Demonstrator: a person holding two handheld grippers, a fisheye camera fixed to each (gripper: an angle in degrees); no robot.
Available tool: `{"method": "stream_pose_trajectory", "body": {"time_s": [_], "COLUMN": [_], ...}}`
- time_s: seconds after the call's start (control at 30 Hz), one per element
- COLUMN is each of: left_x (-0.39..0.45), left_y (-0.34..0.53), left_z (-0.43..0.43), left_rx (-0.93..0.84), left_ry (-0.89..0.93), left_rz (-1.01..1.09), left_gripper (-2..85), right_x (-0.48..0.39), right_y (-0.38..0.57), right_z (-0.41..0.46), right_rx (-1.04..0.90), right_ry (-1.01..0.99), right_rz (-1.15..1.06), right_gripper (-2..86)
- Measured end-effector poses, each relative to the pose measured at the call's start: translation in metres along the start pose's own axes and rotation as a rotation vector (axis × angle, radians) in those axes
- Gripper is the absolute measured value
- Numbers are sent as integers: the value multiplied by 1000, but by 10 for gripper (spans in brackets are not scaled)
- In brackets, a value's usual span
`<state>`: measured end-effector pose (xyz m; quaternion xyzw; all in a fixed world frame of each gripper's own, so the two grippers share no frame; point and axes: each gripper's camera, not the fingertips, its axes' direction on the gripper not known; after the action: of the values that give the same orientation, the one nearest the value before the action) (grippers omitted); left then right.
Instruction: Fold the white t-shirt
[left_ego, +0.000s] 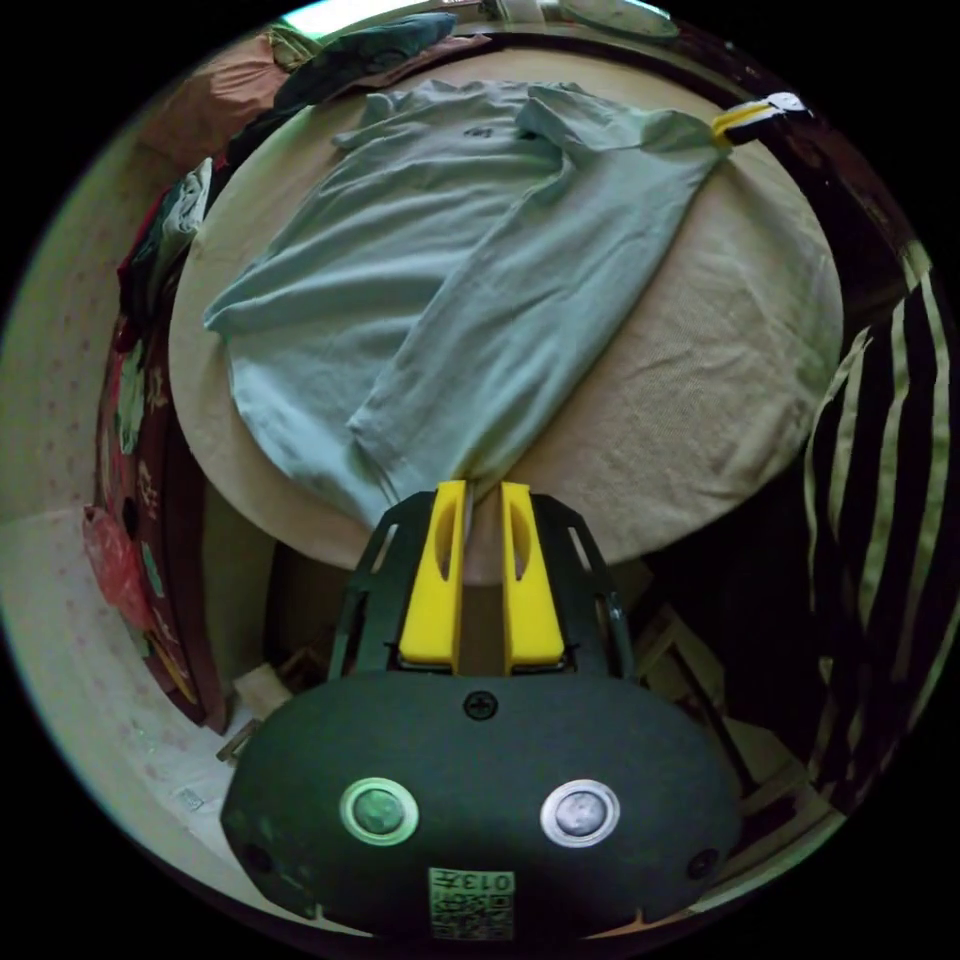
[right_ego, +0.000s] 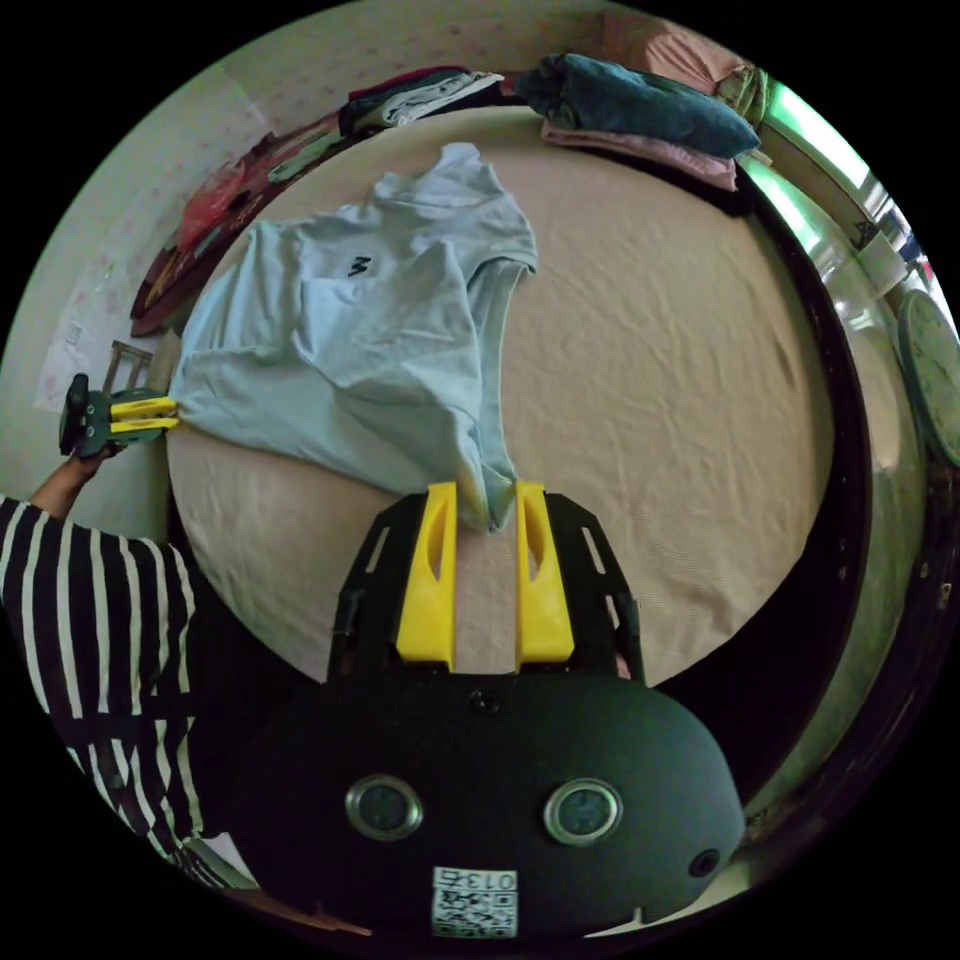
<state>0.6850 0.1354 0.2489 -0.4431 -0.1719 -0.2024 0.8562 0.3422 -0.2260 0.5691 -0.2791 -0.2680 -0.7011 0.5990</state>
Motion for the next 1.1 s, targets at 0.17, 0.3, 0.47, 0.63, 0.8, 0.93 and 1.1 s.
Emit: {"method": "stream_pose_trajectory", "body": {"time_s": [0.17, 0.3, 0.47, 0.63, 0.8, 0.93, 1.1], "left_x": [-9, -9, -2, 4, -19, -43, -72], "left_y": [-16, -12, -2, 10, 47, 30, 7], "left_z": [-4, -17, -12, 13, -19, -30, -12], "left_rx": [-66, -46, -29, -82, 20, 103, 17], "left_ry": [67, 89, 113, 161, 159, 81, 53], "left_rz": [56, 47, 1, -44, -241, -312, -468], "left_gripper": [10, 2, -1, -2, 0, 14, 90], "right_x": [13, 15, 18, 28, 37, 8, -25], "right_y": [-1, -1, 7, 18, 30, 11, -14], "right_z": [3, -12, -16, 2, -28, -35, -11], "right_rx": [-22, -49, -58, -112, -69, 66, 89], "right_ry": [-23, -2, 47, 81, 194, 127, 35], "right_rz": [2, -118, -187, -182, -144, -194, -221], "right_gripper": [44, 18, 12, 15, 21, 23, 20]}}
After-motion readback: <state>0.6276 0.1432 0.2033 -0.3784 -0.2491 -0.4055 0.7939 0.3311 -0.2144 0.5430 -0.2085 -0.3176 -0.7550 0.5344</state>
